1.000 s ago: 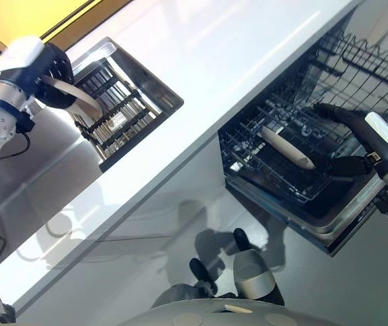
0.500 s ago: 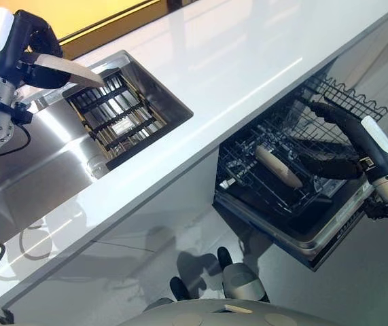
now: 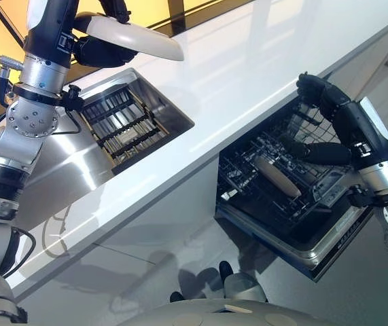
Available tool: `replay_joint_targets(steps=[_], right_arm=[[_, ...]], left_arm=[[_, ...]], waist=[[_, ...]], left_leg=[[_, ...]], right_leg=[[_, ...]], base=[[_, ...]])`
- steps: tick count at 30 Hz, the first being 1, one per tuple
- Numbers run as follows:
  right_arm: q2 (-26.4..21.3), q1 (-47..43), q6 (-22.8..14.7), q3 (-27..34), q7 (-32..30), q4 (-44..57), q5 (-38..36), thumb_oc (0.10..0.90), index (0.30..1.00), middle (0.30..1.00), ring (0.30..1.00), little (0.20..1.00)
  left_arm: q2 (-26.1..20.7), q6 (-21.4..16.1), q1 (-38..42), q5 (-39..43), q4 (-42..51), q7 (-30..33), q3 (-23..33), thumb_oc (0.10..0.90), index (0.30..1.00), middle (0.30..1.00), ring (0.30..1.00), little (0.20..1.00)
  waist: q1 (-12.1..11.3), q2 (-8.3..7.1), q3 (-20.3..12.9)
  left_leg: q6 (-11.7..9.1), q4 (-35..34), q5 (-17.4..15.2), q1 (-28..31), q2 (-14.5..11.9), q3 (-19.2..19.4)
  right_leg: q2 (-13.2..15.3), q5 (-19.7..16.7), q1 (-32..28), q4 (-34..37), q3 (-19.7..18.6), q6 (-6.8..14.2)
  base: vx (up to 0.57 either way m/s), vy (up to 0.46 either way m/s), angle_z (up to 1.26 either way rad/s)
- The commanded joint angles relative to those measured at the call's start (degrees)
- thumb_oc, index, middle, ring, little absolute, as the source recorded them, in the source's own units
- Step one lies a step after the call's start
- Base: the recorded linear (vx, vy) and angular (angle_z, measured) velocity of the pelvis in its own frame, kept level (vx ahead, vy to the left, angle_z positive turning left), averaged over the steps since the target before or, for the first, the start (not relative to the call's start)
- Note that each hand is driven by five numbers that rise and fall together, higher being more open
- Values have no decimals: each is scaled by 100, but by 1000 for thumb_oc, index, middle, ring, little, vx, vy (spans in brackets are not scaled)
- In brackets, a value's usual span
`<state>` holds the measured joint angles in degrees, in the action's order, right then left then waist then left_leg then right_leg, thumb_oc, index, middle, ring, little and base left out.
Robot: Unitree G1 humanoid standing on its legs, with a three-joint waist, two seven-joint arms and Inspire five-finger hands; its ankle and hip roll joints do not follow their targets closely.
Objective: Pick up plates and place into dishwasher.
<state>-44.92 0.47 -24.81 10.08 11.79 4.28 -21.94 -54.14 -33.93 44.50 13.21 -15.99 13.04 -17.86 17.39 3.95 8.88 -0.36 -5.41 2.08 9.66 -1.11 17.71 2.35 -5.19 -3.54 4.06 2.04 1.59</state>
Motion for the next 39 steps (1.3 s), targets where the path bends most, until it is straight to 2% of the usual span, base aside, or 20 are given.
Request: replay_joint_targets(steps=[1,12,27,29,39], right_arm=[[-111,-802,-326,118,-54,624,-499,800,900,900,900,900],[10,-1236,-366,182,-315,1073,-414,800,900,900,900,900],[100,-1971,-206,-286,-456,1153,-425,800,900,900,900,900],[100,-2252,-64,-511,-419,1089,-338,800,900,900,900,900],[17,-2816,317,-1146,-372,710,184,800,900,900,900,900]], left_arm=[[-46,-151,537,804,15,109,657,100,300,300,300,200],[620,37,622,854,495,44,355,100,300,300,300,200],[1435,93,905,1311,482,-93,-127,100,300,300,300,200],[1685,109,971,1313,472,-109,-255,100,300,300,300,200],[2071,219,1145,1441,580,-206,-612,100,300,300,300,200]], waist=[[-78,-12,-579],[-15,-53,-629],[37,-129,-619],[43,-140,-635],[18,-183,-634]], left_leg=[[-2,41,-341,78,145,-7],[31,41,-375,131,151,24],[71,60,-436,213,155,89],[79,60,-445,225,154,106],[85,60,-434,219,154,98]], right_leg=[[-370,396,11,-236,-166,416],[-385,349,-4,-223,-235,422],[-374,300,-64,-178,-284,442],[-367,279,-60,-169,-300,445],[-349,252,-52,-187,-299,452]], base=[[0,0,0],[6,10,-2],[6,0,-2],[0,0,0],[1,-1,0]])
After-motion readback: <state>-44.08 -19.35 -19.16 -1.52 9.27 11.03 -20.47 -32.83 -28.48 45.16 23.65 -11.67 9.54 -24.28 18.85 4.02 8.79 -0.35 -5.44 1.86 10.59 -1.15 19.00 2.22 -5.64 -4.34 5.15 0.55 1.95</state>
